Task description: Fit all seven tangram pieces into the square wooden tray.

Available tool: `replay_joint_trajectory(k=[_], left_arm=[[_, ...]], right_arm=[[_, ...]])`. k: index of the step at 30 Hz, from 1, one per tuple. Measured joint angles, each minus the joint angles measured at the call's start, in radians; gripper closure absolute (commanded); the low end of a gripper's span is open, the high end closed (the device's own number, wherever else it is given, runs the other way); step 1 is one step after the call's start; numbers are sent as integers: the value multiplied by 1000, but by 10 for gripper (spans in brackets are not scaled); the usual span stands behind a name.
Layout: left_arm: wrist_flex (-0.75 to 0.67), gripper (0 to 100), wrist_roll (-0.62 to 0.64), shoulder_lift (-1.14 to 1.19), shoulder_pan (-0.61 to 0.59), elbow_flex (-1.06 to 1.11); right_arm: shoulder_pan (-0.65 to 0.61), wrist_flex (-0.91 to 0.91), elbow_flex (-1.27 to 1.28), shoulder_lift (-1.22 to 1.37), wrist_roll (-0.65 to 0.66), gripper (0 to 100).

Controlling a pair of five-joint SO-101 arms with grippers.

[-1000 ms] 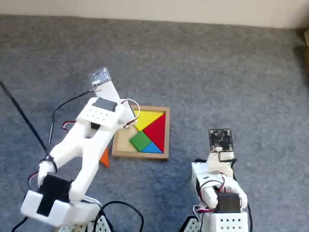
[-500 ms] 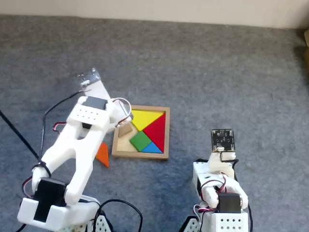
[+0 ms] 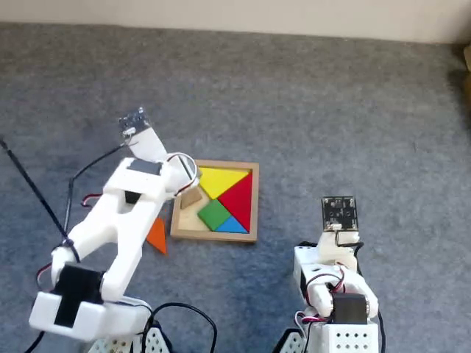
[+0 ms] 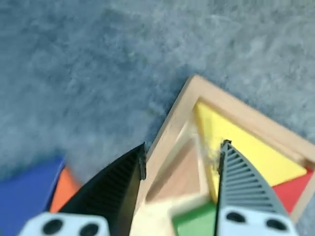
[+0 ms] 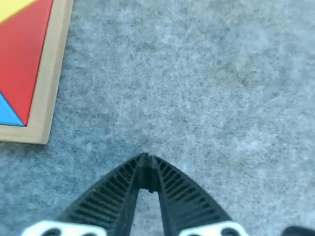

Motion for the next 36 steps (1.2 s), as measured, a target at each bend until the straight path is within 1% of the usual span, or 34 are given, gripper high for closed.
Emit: replay_joint_trajectory(k=[2, 5, 8, 18, 21, 24, 32, 36], left_arm=[[-51, 765, -21, 23, 0, 2], [-69, 765, -25, 28, 9, 2], [-75, 765, -29, 28, 46, 5], [-75, 765, -32, 21, 68, 8], [-75, 765, -52, 61, 64, 8], [-80, 765, -78, 83, 91, 6], [-66, 766, -87, 83, 192, 6], [-52, 768, -87, 72, 201, 6]], right_arm=[[0, 0, 0, 0, 0, 993], [0, 0, 0, 0, 0, 993], [0, 0, 0, 0, 0, 993], [0, 0, 0, 0, 0, 993], [0, 0, 0, 0, 0, 993], [0, 0, 0, 0, 0, 993], [0, 0, 0, 0, 0, 993], [0, 0, 0, 0, 0, 993]])
